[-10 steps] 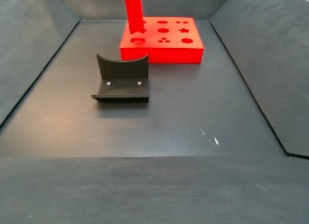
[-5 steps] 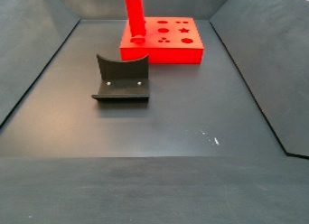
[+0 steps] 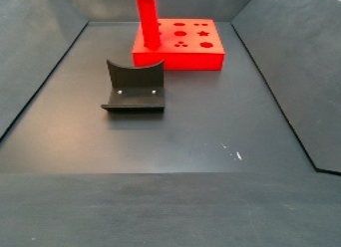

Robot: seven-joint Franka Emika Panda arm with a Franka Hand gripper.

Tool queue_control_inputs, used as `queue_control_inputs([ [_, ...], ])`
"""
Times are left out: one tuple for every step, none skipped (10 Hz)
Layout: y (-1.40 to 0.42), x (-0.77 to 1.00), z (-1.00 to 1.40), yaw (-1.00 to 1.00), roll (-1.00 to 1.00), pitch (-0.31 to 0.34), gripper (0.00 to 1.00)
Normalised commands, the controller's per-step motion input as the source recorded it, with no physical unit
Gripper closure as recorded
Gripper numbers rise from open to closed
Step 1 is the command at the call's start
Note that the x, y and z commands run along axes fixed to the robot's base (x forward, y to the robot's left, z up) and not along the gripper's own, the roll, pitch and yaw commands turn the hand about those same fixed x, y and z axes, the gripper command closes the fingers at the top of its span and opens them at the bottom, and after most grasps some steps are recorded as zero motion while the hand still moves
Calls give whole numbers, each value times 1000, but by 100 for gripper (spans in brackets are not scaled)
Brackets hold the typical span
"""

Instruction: Insert the arch object.

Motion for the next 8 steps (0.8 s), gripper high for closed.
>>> queue_control_inputs([
  [0,0,-91,117,70,-123,100],
  [0,0,-117,149,79,-116,100],
  [0,0,-171,186,101,-97,100],
  [0,34,-220,220,127,-87,100],
  [0,14,-240,226,117,-84,100],
  [0,-94,-180,49,40,-83,100],
  [-60,-191,-249,0,67,-114,100],
  [-129,-209,-397,-37,126,-164,100],
])
